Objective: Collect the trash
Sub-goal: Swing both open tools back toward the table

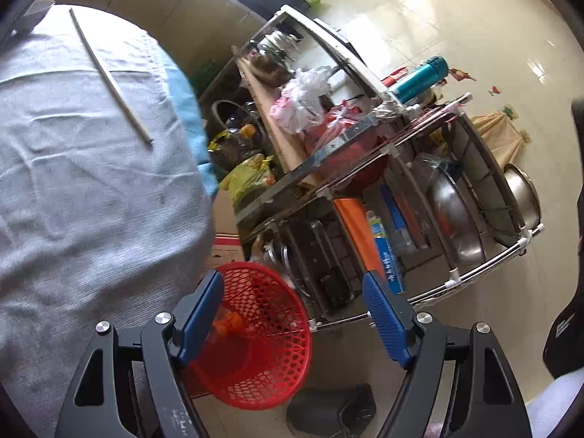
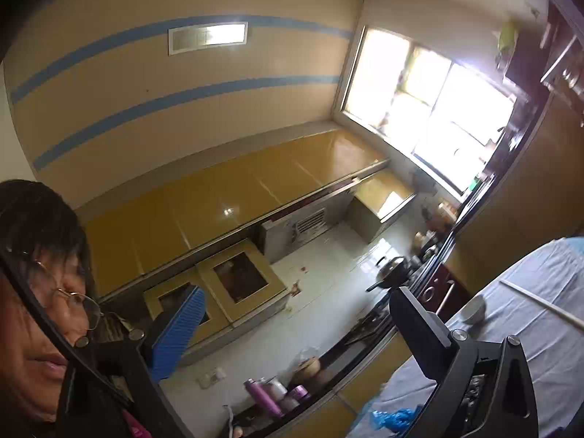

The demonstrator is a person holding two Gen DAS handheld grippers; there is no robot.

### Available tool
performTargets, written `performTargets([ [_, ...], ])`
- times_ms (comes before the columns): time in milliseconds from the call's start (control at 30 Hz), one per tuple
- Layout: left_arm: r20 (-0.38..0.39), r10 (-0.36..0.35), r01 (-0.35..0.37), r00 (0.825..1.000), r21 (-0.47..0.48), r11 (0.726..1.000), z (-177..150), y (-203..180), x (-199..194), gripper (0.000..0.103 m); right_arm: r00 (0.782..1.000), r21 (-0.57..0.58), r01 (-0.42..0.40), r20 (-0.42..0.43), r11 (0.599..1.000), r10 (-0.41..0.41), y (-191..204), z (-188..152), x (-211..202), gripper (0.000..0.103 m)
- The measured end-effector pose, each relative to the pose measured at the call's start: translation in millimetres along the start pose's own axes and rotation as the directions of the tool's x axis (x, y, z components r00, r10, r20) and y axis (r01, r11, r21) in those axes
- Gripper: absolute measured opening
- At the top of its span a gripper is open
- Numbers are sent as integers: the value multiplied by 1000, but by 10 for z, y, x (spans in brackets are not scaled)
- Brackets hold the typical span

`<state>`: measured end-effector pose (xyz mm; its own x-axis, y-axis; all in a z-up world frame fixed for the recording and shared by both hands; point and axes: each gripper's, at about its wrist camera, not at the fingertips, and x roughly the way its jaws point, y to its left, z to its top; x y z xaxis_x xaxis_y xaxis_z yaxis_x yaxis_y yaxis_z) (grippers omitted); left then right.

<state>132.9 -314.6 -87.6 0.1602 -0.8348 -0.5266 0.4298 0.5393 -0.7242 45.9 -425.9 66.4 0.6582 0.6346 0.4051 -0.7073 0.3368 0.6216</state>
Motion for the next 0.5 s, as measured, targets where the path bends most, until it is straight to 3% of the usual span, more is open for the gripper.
performTargets([
  [133, 33, 37, -36, 999, -38, 999, -52, 168, -176, 79, 996, 52, -73, -44, 996, 75, -103, -141, 182, 102],
  [267, 47, -31, 33, 998, -34, 999, -74, 137, -384, 79, 981, 161, -161, -81, 974, 176, -104, -378, 369, 102],
  [367, 68, -1, 1, 998, 5, 1000, -160, 54, -516, 79, 977, 139, -160, -121, 977, 177, 72, -532, 436, 102],
  [500, 54, 36, -36, 998, -3, 999, -343, 84, -724, 79, 988, 45, -127, -88, 991, 131, 405, -510, 322, 102],
])
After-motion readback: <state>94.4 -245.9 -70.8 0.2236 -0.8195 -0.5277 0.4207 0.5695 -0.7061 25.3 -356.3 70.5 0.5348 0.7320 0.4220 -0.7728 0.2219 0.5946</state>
